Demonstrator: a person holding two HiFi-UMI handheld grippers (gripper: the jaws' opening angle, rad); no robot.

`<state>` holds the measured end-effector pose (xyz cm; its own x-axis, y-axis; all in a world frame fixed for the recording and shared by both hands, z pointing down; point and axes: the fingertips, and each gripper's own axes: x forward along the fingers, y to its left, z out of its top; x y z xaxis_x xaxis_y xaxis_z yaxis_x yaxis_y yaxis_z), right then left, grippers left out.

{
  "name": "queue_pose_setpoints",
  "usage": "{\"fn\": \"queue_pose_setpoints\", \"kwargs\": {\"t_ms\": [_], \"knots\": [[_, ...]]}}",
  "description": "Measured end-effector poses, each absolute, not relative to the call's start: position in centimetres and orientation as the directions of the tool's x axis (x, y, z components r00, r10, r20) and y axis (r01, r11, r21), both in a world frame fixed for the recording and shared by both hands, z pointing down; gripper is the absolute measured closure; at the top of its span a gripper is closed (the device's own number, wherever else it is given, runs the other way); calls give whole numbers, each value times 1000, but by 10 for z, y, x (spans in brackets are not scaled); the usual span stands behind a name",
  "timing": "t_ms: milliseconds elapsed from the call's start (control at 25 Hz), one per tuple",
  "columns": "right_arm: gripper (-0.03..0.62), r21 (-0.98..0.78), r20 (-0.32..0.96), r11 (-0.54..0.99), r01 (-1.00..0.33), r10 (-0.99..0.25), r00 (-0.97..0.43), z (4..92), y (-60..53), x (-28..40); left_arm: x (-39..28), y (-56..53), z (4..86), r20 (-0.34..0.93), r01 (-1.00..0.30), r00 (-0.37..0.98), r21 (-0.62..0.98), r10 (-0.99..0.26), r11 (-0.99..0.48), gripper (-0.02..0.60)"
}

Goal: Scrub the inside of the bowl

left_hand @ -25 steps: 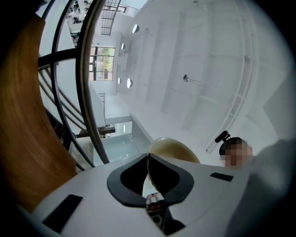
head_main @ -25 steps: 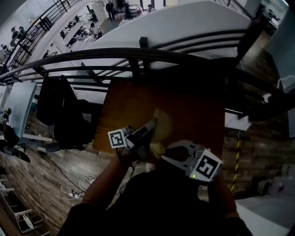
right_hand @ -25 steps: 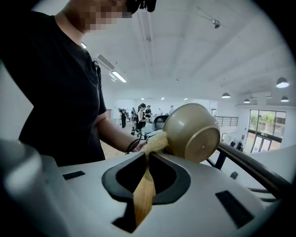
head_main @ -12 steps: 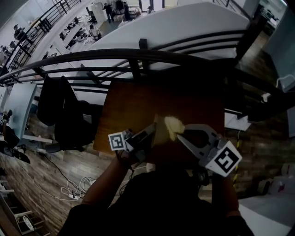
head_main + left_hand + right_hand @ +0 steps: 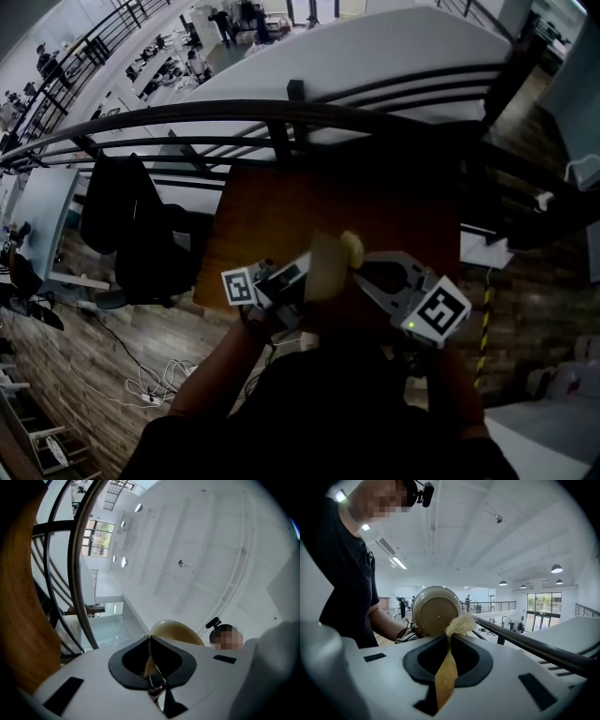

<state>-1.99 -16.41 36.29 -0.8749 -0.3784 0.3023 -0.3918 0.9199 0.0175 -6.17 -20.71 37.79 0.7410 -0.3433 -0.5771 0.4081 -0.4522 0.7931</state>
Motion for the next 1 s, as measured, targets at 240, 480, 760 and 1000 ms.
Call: {"fn": "queue_pose_setpoints", "kwargs": {"t_ms": [240,480,760,1000], "knots": [[557,-17,283,954,-299,-283,-917,367,-137,-42,-79,-233,384,-556,364,699,818,-449,-446,571],[557,-53,152,942,-331,-320,-935,330,-135,-36,-82,-238,394,-535,350,696,835,-479,-424,572],[559,-59,133,900,-431,-421,-897,319,-165,-14,-61,-214,377,-592,432,713,793,-375,-431,572],[558,-87,145,907,-412,-398,-906,334,-165,-26,-75,-225,379,-577,392,704,802,-415,-450,574]]}}
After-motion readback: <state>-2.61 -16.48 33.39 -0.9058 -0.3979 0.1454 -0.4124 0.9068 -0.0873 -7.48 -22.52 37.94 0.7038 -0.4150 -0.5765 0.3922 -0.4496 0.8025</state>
